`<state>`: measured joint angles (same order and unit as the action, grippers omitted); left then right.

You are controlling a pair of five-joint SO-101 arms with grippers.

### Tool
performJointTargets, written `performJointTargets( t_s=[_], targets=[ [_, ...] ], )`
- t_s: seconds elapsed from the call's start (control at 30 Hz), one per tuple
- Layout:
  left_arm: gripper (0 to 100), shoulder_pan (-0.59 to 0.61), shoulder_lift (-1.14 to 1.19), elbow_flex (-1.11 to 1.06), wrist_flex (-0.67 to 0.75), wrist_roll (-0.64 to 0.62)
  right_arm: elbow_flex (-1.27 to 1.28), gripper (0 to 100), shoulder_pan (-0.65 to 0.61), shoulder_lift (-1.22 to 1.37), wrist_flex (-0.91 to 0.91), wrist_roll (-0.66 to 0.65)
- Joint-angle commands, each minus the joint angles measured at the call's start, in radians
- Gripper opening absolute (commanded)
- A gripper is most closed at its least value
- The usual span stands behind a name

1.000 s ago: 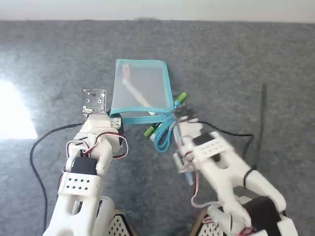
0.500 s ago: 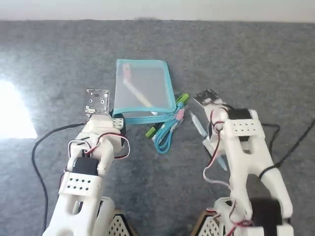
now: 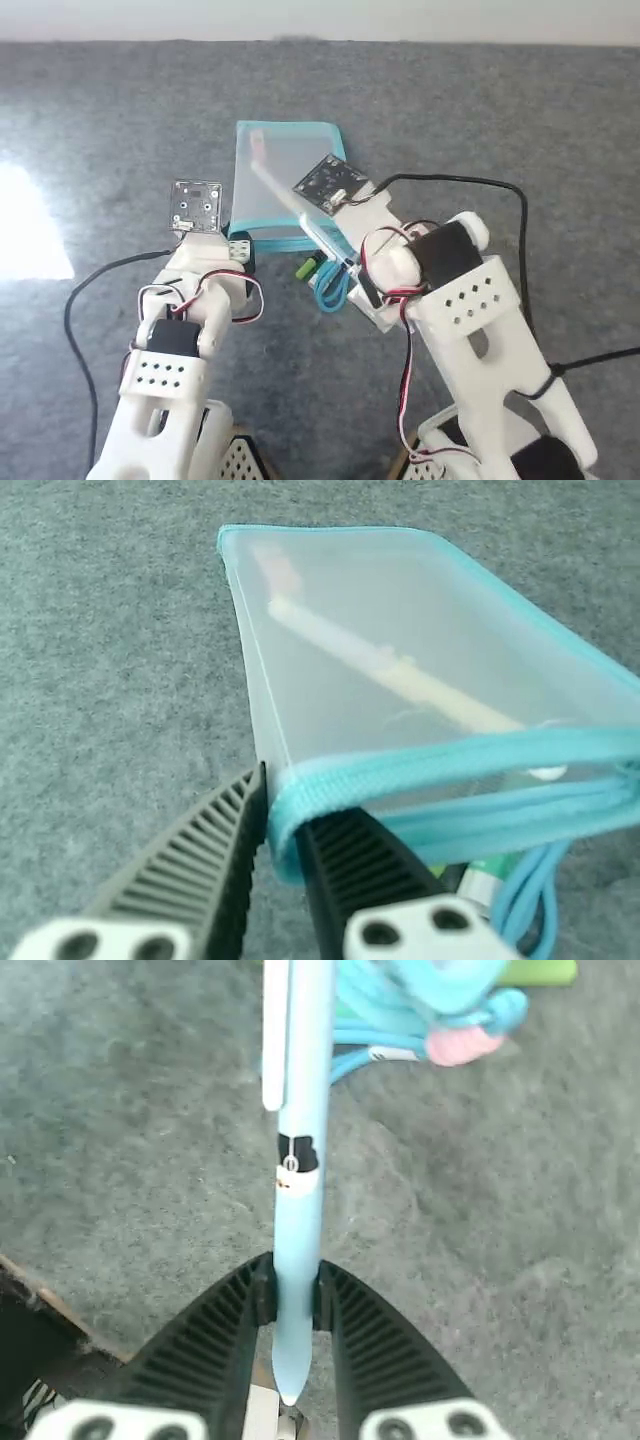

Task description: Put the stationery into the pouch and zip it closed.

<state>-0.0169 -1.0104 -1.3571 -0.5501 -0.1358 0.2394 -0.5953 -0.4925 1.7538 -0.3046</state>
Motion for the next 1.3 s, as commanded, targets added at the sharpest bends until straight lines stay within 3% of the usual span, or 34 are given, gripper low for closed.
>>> performJointTargets(
  t_s=[0.0,0.47,0.67,0.83,1.17,1.27],
  targets=[
    [1,0.0,-0.006,0.028,0.026,0.005,-0.055,0.7,-0.035,0.048,0.041,0.014],
    [1,-0.006,-0.006,0.028,0.026,0.005,-0.097,0.7,-0.031,0.329,0.039,0.048],
    [1,-0.008,-0.006,0.028,0.026,0.006,-0.247,0.7,-0.03,0.374,0.038,0.071],
    [1,-0.008,-0.006,0.028,0.023,0.006,-0.407,0.7,-0.03,0.562,0.038,0.072],
    [1,-0.008,-0.012,0.013,0.026,0.009,-0.907,1.6,-0.024,0.769,0.021,0.16],
    [1,-0.008,-0.012,0.013,0.026,0.009,-0.919,12.2,-0.028,0.773,0.028,0.15]
  ],
)
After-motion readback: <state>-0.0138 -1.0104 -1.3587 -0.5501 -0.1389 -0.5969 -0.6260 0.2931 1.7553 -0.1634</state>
